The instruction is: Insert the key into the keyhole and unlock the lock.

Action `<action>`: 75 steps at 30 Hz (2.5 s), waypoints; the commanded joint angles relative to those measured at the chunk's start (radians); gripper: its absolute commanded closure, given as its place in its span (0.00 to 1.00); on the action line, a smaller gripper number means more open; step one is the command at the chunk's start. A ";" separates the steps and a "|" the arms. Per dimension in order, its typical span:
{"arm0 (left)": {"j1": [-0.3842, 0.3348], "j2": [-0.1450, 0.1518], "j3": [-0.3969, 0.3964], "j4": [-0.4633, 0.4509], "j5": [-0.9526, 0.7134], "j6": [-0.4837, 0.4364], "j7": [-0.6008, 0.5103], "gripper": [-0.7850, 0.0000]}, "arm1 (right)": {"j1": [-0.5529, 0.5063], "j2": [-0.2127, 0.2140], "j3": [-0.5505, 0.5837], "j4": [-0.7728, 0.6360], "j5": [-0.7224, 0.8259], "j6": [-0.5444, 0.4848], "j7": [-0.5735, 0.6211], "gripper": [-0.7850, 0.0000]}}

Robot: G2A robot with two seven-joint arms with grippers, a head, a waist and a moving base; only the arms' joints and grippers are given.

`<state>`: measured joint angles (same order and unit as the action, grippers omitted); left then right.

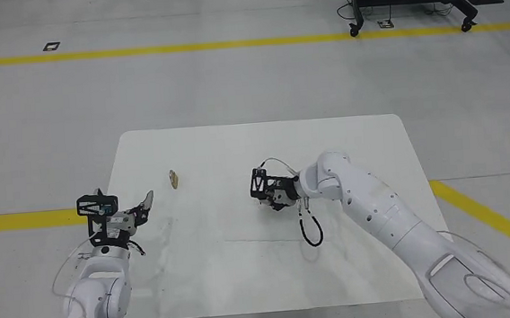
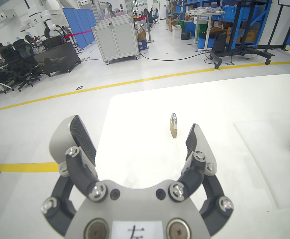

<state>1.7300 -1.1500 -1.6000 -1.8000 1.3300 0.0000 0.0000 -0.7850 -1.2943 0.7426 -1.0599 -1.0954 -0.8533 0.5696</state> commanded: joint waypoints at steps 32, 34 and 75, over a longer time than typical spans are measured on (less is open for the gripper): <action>0.000 0.000 0.000 0.000 0.000 0.000 0.000 0.00 | -0.226 0.109 0.200 -0.186 0.099 -0.159 -0.963 1.00; 0.000 0.000 0.000 0.000 0.000 0.000 0.000 0.00 | -0.225 0.123 0.191 -0.168 0.102 -0.159 -1.006 1.00; -0.482 0.041 0.233 0.381 -2.082 -0.660 -1.157 0.00 | -0.201 0.060 0.086 -0.043 0.733 -0.137 -0.744 1.00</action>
<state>1.2461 -1.1086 -1.3679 -1.4174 -0.7562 -0.6612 -1.1585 -0.9856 -1.2346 0.8291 -1.1025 -0.3622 -0.9908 -0.1741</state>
